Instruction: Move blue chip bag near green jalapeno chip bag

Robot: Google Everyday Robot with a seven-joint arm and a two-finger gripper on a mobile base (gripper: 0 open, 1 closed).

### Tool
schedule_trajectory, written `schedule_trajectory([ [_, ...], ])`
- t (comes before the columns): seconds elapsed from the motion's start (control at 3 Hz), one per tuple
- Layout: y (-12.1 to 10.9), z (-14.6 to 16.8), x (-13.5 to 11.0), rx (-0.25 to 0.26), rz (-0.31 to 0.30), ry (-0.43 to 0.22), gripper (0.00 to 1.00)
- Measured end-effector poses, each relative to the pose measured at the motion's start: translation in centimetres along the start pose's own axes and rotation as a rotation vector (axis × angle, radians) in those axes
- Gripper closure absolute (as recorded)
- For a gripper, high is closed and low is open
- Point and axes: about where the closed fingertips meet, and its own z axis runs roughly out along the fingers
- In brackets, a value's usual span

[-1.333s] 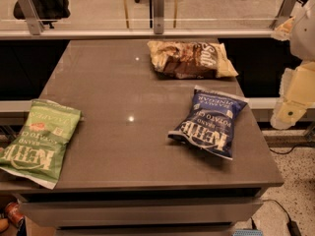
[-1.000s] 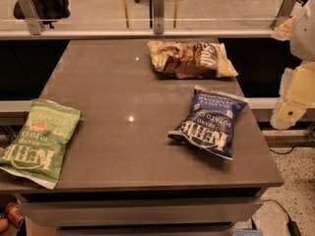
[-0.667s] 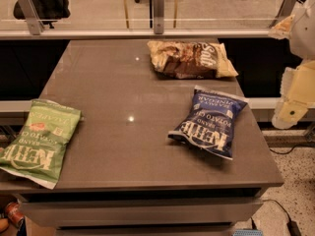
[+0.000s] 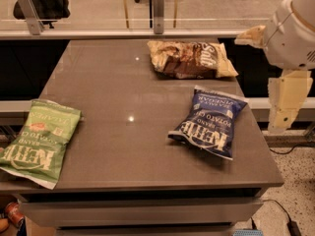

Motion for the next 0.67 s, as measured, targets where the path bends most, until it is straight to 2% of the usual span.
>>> schedule_trajectory([
  [0.67, 0.9, 5.0, -1.4, -0.061, -0.354, 0.009, 0.0],
])
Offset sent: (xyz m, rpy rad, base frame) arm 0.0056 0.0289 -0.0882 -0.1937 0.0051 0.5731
